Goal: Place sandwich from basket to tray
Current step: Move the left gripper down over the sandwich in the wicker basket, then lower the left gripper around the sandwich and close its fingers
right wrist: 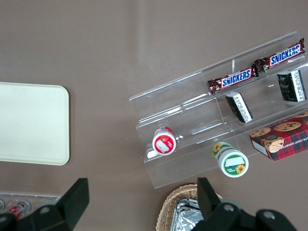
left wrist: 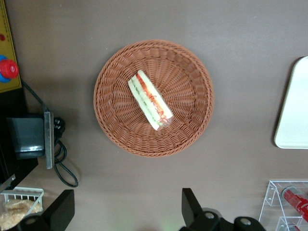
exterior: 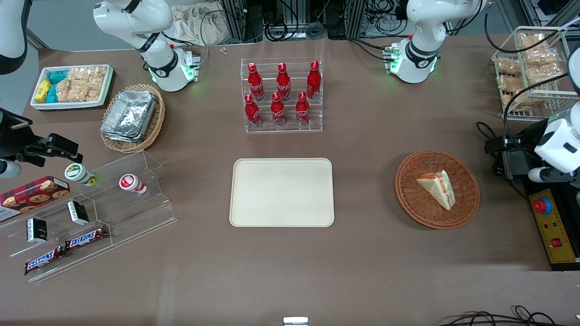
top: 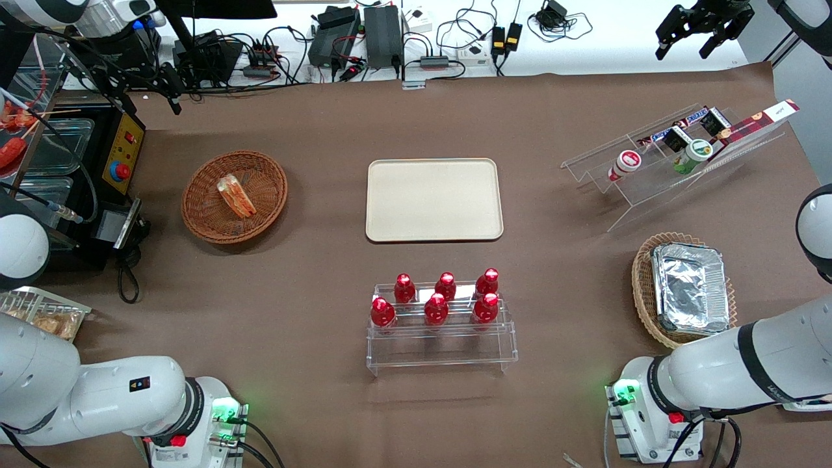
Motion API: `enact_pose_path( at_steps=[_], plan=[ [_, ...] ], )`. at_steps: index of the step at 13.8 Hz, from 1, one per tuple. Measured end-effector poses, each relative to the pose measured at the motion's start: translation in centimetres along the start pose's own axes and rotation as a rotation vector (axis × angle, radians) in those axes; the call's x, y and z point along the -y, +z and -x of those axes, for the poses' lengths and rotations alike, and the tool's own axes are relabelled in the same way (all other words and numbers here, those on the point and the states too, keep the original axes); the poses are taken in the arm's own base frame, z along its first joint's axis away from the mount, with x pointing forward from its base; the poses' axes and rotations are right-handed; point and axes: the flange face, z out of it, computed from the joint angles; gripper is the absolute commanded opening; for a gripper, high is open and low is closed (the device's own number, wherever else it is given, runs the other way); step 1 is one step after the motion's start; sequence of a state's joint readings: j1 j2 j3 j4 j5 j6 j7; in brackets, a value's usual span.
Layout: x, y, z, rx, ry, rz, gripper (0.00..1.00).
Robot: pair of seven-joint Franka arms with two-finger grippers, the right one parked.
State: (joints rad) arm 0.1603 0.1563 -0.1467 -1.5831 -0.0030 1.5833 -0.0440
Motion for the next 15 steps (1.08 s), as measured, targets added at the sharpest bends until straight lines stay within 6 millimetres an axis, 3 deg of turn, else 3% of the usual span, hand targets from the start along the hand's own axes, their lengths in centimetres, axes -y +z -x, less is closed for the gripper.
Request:
enact_pose_path(
  at_steps=[5,9,15],
  plan=[
    [-0.1,8.1,-1.8,-0.049,-0.395,0.010,1.00],
    [-0.7,15.1,-3.0,-0.115,-0.604,0.047,1.00],
    [-1.7,22.6,-3.4,-0.089,-0.683,0.054,1.00]
  ],
)
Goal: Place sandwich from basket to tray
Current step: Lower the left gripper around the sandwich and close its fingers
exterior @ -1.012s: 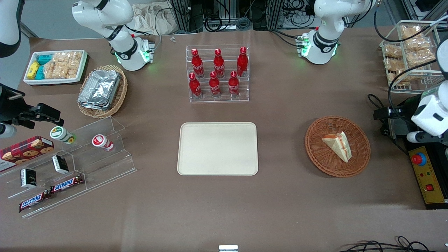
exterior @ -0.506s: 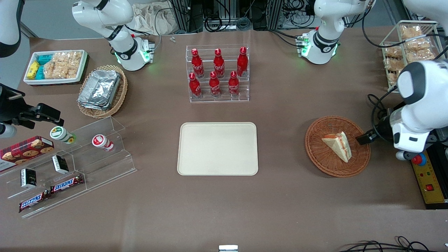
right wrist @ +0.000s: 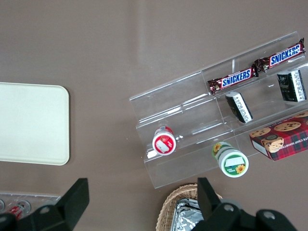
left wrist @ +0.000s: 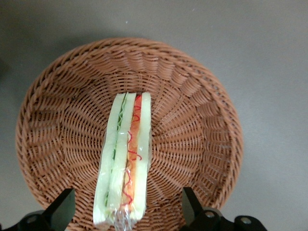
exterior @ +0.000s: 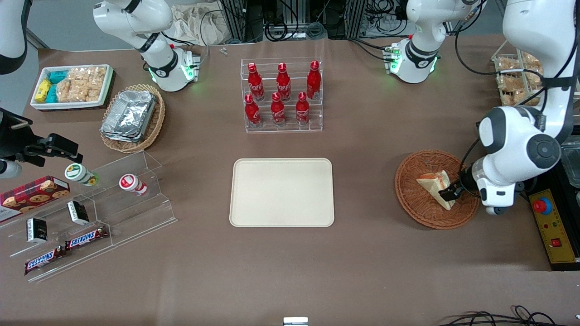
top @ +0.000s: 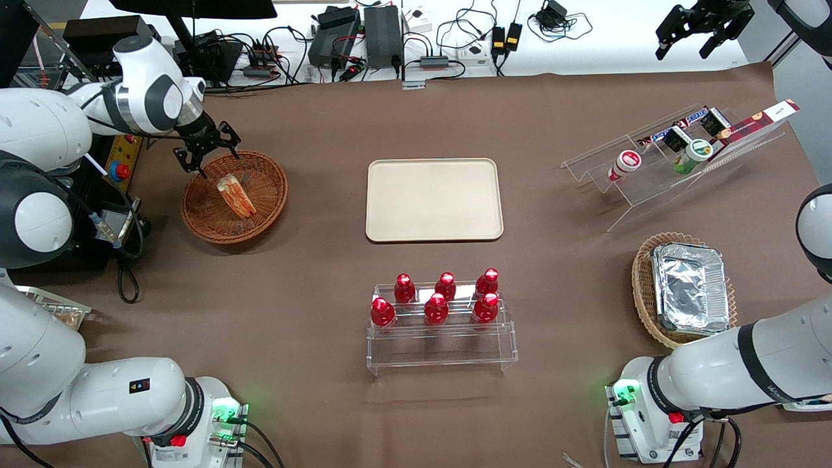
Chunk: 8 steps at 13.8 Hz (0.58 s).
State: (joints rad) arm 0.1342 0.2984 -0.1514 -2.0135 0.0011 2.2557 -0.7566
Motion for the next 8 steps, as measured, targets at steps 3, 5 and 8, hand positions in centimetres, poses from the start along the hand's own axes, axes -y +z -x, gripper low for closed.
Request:
enact_pose_path(
  at_steps=[3,5,8],
  plan=[
    [0.8,2.5,0.6,0.012,-0.005,-0.010,1.00],
    [1.1,3.1,0.6,0.021,-0.009,-0.017,1.00],
    [1.6,4.3,0.7,0.024,-0.014,-0.019,0.99]
  ],
)
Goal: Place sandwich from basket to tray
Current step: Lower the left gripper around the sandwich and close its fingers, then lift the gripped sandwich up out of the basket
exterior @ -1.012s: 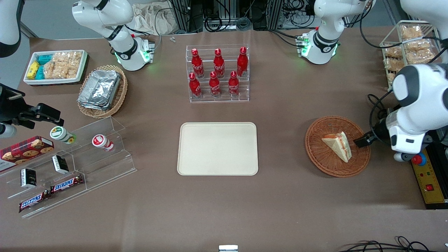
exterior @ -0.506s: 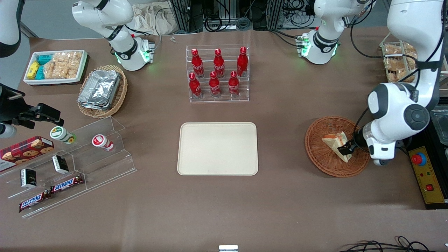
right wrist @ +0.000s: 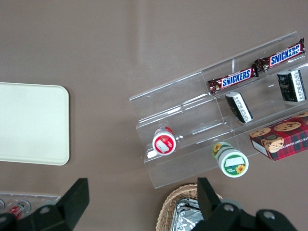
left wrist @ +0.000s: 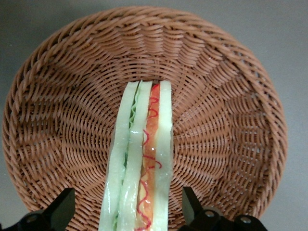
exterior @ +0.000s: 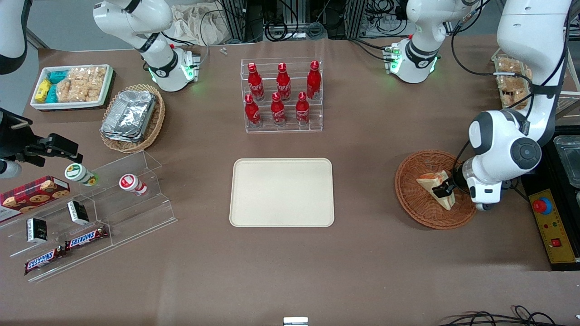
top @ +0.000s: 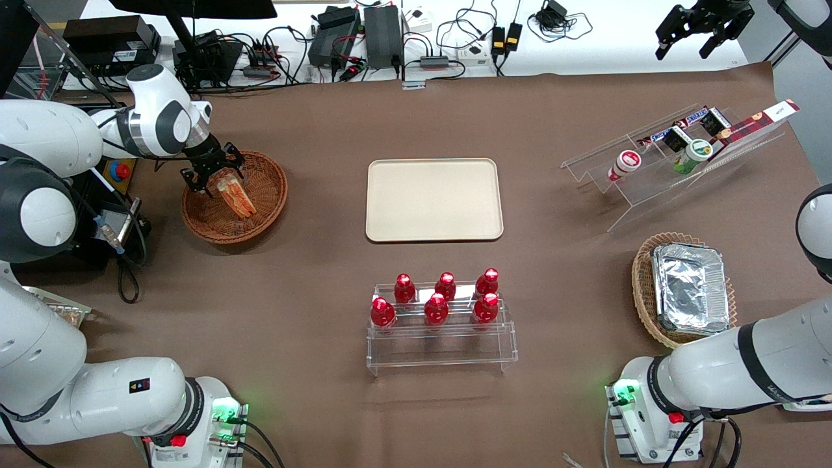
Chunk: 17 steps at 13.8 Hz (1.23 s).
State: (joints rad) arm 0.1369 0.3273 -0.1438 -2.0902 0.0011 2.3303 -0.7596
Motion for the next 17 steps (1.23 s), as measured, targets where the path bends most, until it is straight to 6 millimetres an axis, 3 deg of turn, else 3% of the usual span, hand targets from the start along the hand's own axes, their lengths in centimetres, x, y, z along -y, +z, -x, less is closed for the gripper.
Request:
enact_pose_path(
  at_steps=[1,2,3,4,10,12,14,17],
  plan=[
    [0.0,0.5,0.0,0.002,0.000,-0.001,0.88],
    [0.0,0.8,0.0,0.002,-0.001,0.001,0.58],
    [-0.1,1.1,-0.1,0.000,-0.013,0.004,0.19],
    [-0.1,1.2,-0.2,-0.002,-0.034,0.007,0.00],
    [-0.7,0.4,-0.4,-0.015,-0.066,0.020,0.00],
    [-1.1,-1.7,-0.7,0.005,-0.063,-0.003,0.00],
    [-2.4,-7.4,-0.9,0.035,-0.050,-0.038,0.00],
    [-4.8,-19.8,1.3,0.054,0.008,-0.067,0.00]
  ],
)
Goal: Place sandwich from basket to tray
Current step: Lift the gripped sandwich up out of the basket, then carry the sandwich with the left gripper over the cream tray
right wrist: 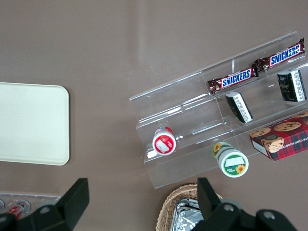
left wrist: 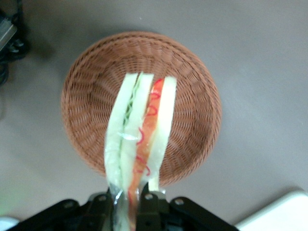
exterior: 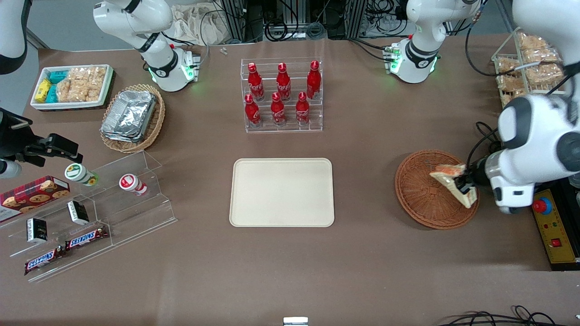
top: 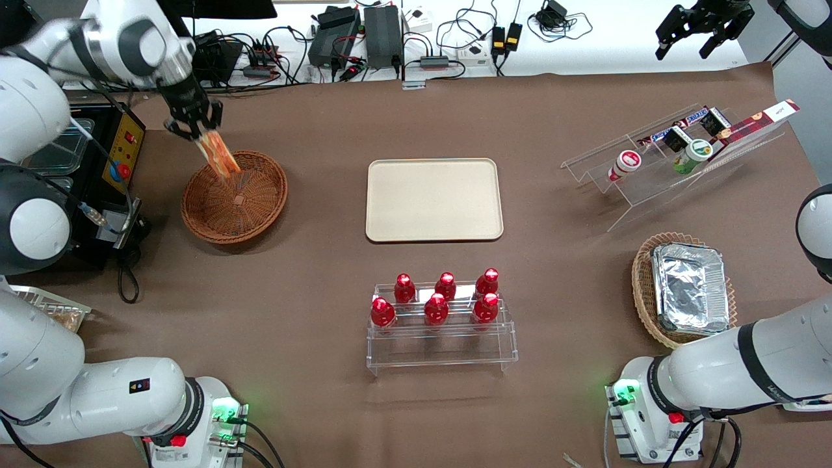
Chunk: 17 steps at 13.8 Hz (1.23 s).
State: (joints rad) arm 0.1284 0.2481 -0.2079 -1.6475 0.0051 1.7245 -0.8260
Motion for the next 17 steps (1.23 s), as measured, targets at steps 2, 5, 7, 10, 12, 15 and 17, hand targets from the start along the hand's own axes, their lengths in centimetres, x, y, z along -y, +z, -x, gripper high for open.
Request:
enact_pose_path(
  at_steps=[2,5,7,10,12,15,17],
  plan=[
    [-1.6,-6.8,3.9,-0.008,0.099,0.007,0.00],
    [-6.7,-9.7,12.5,-0.027,0.313,0.015,0.00],
    [-11.2,-7.9,19.5,-0.029,0.472,-0.007,0.00],
    [-18.1,-2.0,26.7,-0.024,0.637,0.056,0.00],
    [-21.9,4.5,28.9,0.003,0.689,0.069,0.00],
    [-25.5,14.8,29.5,-0.010,0.718,0.013,0.00],
    [-26.6,19.4,28.9,0.003,0.724,0.019,0.00]
  ],
)
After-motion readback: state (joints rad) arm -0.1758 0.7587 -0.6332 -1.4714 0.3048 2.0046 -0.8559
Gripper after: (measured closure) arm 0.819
